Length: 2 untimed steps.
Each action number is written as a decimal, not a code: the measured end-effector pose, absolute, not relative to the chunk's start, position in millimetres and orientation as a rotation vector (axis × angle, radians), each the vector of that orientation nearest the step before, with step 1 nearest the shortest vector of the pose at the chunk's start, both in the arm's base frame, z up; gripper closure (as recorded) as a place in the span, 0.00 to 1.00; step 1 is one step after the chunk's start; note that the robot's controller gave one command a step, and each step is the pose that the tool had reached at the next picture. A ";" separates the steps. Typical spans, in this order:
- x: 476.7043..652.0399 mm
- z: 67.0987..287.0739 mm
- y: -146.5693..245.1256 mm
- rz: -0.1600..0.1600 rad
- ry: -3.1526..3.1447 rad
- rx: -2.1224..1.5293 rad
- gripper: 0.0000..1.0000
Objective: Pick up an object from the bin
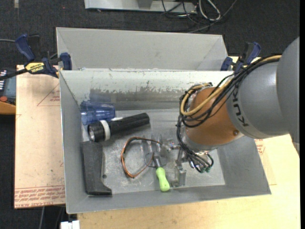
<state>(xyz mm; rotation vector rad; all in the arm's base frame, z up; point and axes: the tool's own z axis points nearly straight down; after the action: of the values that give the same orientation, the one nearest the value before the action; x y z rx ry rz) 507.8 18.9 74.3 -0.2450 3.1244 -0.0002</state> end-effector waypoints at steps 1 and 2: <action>507.6 171.6 -10.2 0.002 3.117 -0.354 0.00; 517.8 94.6 52.7 0.007 3.122 -0.170 0.00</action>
Offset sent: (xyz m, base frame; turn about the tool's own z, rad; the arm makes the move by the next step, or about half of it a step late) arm 0.0106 0.0491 -0.0019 0.0703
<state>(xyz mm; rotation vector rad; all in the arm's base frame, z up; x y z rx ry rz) 517.8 52.7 94.6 -0.1700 3.1219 0.0071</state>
